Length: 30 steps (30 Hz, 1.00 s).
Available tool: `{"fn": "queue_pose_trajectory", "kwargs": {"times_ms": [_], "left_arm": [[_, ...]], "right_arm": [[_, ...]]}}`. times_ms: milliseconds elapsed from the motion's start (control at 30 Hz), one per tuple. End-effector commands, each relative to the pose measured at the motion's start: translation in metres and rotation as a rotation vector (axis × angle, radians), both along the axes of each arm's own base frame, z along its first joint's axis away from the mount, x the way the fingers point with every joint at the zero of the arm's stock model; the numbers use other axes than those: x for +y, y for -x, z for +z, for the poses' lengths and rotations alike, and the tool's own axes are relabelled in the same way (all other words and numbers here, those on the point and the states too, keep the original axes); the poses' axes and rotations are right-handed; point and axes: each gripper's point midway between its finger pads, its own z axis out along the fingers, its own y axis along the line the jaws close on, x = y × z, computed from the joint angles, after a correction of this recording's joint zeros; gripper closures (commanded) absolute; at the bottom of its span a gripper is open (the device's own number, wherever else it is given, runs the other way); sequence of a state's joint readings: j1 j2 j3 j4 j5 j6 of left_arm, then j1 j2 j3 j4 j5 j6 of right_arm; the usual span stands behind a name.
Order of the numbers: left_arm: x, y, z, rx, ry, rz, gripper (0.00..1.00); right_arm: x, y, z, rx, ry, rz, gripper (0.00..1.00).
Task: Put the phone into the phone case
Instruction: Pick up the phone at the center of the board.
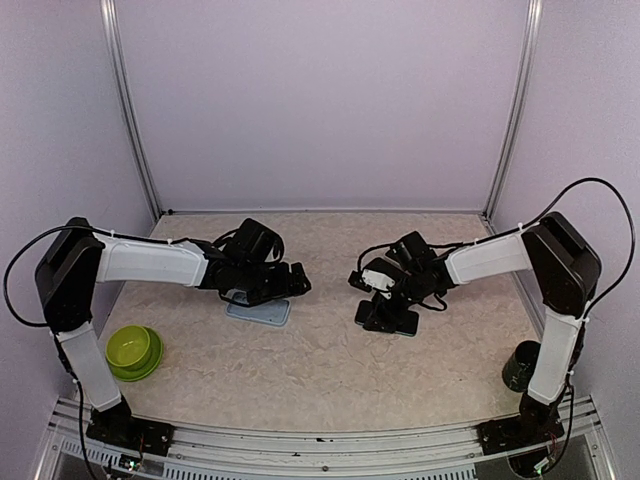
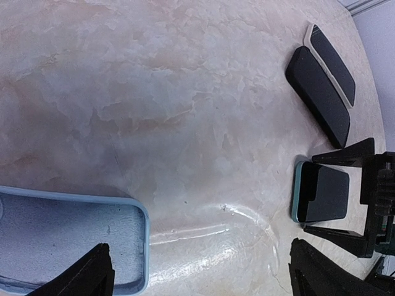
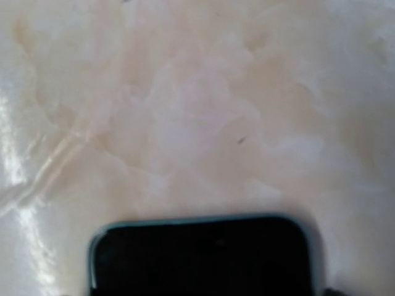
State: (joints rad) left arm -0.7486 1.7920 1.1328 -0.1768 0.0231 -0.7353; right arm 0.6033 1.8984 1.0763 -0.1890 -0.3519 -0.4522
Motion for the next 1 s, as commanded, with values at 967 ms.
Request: {"fn": "queue_pose_trajectory", "kwargs": {"times_ms": [967], "left_arm": [[-0.001, 0.005, 0.006, 0.006, 0.108, -0.017, 0.03]], "right_arm": [[0.026, 0.016, 0.013, -0.064, -0.044, 0.094, 0.35]]}}
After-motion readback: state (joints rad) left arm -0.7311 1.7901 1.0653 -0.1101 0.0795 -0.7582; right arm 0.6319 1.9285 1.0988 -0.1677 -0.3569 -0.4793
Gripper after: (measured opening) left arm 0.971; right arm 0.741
